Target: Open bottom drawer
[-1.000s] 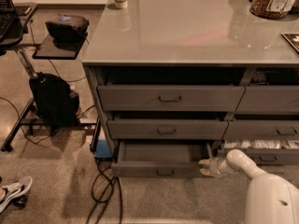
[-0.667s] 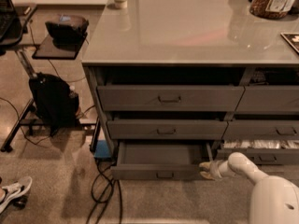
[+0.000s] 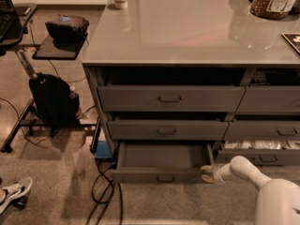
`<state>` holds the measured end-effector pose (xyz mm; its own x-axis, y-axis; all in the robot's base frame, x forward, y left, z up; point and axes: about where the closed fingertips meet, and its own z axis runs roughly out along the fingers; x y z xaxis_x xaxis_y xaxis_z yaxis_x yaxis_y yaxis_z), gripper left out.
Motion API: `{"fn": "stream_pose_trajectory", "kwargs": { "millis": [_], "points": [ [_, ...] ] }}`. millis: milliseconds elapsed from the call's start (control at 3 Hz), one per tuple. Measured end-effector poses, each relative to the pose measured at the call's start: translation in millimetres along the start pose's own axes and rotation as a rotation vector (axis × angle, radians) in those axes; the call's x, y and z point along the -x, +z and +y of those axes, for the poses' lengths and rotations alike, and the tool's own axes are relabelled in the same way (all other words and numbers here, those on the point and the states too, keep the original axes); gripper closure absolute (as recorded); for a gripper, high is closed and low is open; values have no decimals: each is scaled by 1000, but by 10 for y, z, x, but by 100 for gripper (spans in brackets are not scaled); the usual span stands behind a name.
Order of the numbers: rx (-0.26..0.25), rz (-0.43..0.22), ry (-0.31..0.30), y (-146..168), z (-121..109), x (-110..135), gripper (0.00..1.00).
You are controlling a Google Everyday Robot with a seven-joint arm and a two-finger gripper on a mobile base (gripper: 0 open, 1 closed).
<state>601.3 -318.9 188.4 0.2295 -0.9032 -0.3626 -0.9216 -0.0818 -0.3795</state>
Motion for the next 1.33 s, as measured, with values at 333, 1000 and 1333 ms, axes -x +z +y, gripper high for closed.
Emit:
{"fn": "stream_pose_trajectory", "kwargs": {
  "millis": [333,1000,1333],
  "points": [
    [0,0,0,-25,5,11,100],
    [7,-7,-6,-41,146,19,81],
    [7,-7,-6,-40,146,20,57]
  ]
}}
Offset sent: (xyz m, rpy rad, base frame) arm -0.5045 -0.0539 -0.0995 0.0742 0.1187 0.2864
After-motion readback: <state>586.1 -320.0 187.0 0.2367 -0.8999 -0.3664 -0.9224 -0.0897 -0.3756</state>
